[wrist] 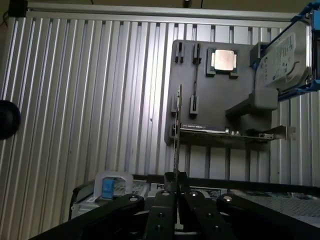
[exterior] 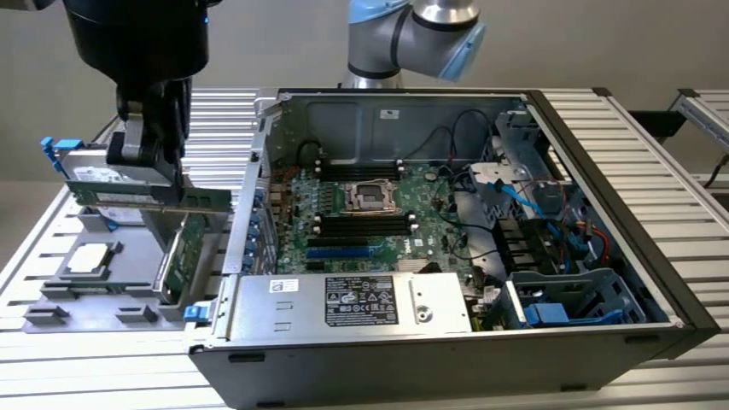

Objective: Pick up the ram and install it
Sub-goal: 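Pick up the ram and move it above insertion slot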

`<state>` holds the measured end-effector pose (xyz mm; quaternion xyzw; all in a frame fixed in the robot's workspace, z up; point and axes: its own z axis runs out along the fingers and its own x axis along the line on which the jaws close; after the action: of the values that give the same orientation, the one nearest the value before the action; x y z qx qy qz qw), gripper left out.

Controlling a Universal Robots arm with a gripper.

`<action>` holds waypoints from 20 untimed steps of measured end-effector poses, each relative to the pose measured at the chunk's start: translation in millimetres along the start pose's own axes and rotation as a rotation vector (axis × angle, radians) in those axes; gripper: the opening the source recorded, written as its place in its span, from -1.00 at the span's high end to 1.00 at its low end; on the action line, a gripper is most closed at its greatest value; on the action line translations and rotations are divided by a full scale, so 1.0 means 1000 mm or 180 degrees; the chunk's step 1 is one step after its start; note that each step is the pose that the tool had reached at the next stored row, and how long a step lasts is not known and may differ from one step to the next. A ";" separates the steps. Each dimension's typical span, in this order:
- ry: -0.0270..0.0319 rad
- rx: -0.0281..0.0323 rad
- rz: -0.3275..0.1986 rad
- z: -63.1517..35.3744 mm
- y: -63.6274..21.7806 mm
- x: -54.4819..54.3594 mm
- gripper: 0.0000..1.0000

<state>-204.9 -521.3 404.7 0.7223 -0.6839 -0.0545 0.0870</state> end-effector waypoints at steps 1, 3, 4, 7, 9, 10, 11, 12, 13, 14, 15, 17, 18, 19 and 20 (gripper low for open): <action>0.0000 0.0000 0.0000 -0.0021 -0.0042 0.000 0.73; 0.0000 0.0000 0.0000 -0.0052 -0.0126 0.000 0.73; 0.0000 0.0000 0.0000 -0.0063 -0.0174 0.000 0.73; 0.0000 0.0000 0.0000 -0.0091 -0.0306 -0.001 0.73; 0.0000 0.0000 0.0000 -0.0110 -0.0396 -0.002 0.73; 0.0000 0.0000 0.0000 -0.0119 -0.0441 -0.002 0.73; 0.0000 0.0000 0.0000 -0.0128 -0.0485 -0.002 0.73; 0.0000 0.0000 0.0000 -0.0137 -0.0531 -0.003 0.73; 0.0000 0.0000 0.0000 -0.0147 -0.0576 -0.003 0.73; 0.0000 0.0000 0.0000 -0.0156 -0.0620 -0.004 0.73; 0.0000 0.0000 0.0000 -0.0165 -0.0663 -0.005 0.73; 0.0002 0.0000 0.0000 -0.0177 -0.0747 -0.009 0.73; 0.0004 0.0000 0.0001 -0.0180 -0.0787 -0.011 0.73; 0.0006 0.0000 0.0001 -0.0184 -0.0827 -0.014 0.73; 0.0007 0.0000 0.0002 -0.0186 -0.0864 -0.016 0.73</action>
<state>-117.6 -499.9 404.9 0.7222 -0.6840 -0.0537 0.0878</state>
